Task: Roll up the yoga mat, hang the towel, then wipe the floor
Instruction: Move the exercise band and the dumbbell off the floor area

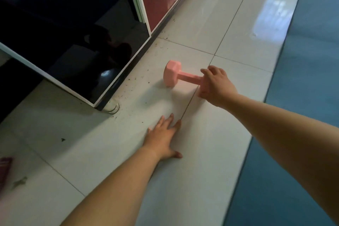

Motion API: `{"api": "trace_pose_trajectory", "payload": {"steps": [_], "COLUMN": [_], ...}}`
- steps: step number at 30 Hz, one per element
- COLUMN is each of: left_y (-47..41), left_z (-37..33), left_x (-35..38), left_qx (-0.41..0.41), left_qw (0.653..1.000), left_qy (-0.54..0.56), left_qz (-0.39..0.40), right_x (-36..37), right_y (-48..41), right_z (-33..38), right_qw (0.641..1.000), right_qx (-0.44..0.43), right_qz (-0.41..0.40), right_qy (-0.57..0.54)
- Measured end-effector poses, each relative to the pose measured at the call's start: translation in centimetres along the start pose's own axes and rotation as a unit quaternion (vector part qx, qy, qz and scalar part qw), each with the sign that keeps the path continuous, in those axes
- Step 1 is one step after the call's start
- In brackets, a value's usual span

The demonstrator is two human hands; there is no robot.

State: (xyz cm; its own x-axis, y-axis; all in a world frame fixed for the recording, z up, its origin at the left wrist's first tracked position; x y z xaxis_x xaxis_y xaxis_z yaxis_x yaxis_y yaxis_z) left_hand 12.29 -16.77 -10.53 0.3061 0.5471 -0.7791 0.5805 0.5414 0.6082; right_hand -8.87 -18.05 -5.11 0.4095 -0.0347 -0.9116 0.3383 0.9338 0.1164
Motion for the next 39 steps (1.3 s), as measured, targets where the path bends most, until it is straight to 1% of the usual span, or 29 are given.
{"api": "trace_pose_trajectory", "payload": {"steps": [2,8,16,20,23,27,29,30,32,35,39], "left_y": [-0.1,-0.3,0.3,2.7,5.0,7.8,8.4,8.5,8.3,7.8,7.6], "left_z": [0.1,0.3,-0.3,-0.7,-0.2,0.3,0.5,0.6,0.3,-0.9,-3.3], "left_x": [0.1,0.2,0.5,1.5,0.4,-3.6,-5.7,-6.4,-6.9,-6.3,-3.8], "left_qx": [0.001,0.002,-0.007,0.028,0.074,0.131,0.134,0.129,0.119,0.117,0.152], "left_qw": [1.0,1.0,0.999,0.999,0.994,0.978,0.97,0.969,0.971,0.982,0.985], "left_qy": [0.0,-0.001,-0.041,-0.036,-0.048,-0.01,0.003,0.009,0.012,-0.016,-0.036], "left_qz": [-0.005,-0.005,-0.008,-0.016,-0.059,-0.159,-0.203,-0.213,-0.205,-0.149,-0.072], "right_x": [0.1,-0.2,0.6,1.2,1.4,1.5,1.7,1.7,1.9,2.4,3.2], "right_y": [-0.2,-0.1,4.0,7.2,9.9,13.4,15.1,16.0,17.6,20.2,22.6], "right_z": [-0.2,0.2,0.1,-0.3,-0.3,0.3,0.7,0.9,1.3,1.7,1.5], "right_qw": [1.0,1.0,0.997,0.997,0.998,0.999,0.999,0.999,0.998,0.997,0.995], "right_qx": [0.008,0.022,0.056,0.058,0.049,0.021,0.005,-0.004,-0.021,-0.04,-0.052], "right_qz": [0.002,-0.009,-0.021,-0.014,-0.004,0.033,0.046,0.05,0.057,0.07,0.079], "right_qy": [-0.015,-0.009,-0.041,-0.043,-0.034,-0.025,-0.021,-0.018,-0.014,-0.021,-0.031]}}
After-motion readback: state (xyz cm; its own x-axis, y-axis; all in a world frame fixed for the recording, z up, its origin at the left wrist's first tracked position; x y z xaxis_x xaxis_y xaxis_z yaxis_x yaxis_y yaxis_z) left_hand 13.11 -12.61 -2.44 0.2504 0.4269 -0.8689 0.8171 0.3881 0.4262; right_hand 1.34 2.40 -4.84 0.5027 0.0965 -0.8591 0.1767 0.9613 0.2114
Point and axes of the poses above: each hand's wrist, its own y-axis away from the middle knuckle, its own x-axis out of the palm, z = x × y, the point moved 7 cm from there along -y, towards the middle knuckle, and after that the axes turned 4 degrees about -x, right-handed, at the moved point
